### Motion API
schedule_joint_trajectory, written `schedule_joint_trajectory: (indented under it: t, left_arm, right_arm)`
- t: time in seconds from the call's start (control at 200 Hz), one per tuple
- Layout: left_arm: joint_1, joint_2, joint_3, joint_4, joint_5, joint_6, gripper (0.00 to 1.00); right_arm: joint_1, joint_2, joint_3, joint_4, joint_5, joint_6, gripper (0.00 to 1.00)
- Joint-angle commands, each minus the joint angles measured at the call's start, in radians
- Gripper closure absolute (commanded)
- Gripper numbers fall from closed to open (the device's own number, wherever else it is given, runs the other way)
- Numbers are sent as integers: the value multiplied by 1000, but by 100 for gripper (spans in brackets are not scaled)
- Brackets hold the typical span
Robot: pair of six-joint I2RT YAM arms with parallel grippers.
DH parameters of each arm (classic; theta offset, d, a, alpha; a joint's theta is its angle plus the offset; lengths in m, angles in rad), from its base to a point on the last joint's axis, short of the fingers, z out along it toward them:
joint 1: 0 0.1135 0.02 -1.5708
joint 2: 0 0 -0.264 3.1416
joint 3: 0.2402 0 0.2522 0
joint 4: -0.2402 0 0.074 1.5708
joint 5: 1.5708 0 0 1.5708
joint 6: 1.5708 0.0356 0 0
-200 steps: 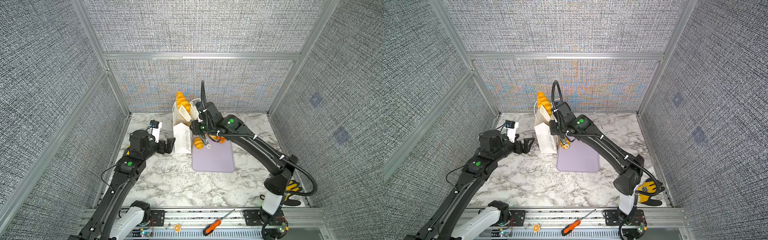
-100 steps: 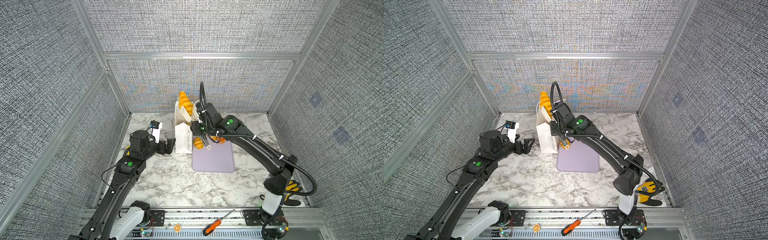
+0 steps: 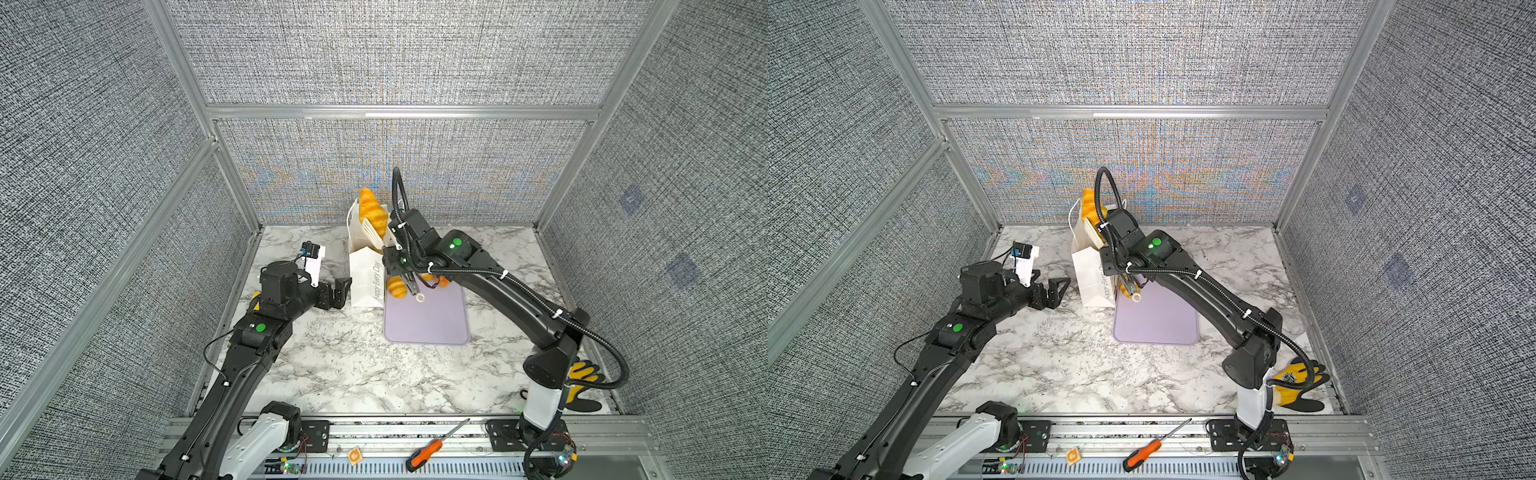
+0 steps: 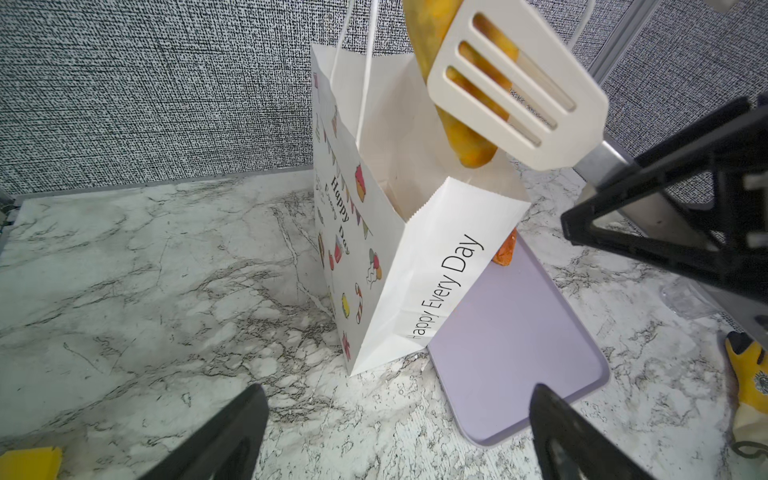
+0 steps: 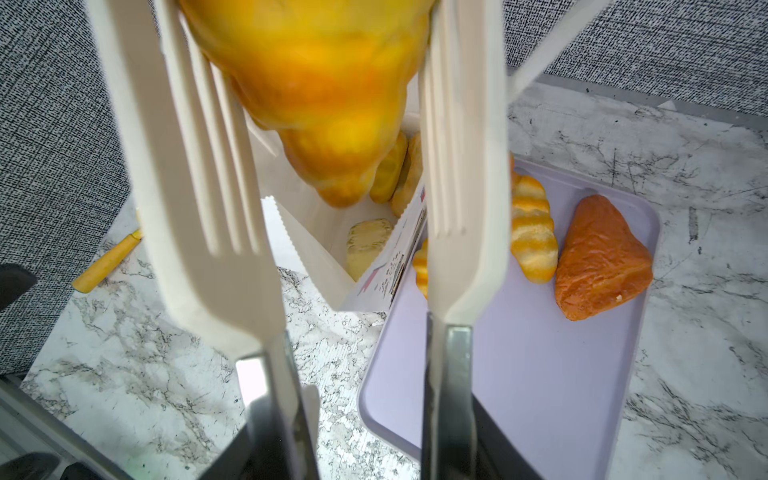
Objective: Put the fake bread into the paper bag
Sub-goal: 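Hold the striped croissant in the tongs over the bag opening with the right gripper, then open the tongs to drop the striped croissant into the bag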
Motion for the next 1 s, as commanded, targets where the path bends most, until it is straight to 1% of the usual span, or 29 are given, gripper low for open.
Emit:
schedule_joint_trajectory:
  t: [0.0, 0.36, 0.59, 0.81, 0.991]
  left_arm:
    - [2, -8, -4, 30, 4, 8, 1]
    - [2, -12, -12, 30, 8, 5, 1]
    - [2, -17, -12, 24, 5, 6, 1]
    - [2, -20, -13, 20, 0, 3, 1]
    - [2, -28, -13, 6, -24, 4, 1]
  right_arm:
    - [3, 1, 16, -7, 21, -7, 45]
    - [9, -15, 16, -23, 45, -7, 41]
    - [10, -7, 31, -30, 46, -11, 41]
    - [22, 2, 77, -54, 44, -26, 41]
    - [41, -5, 99, -69, 47, -37, 41]
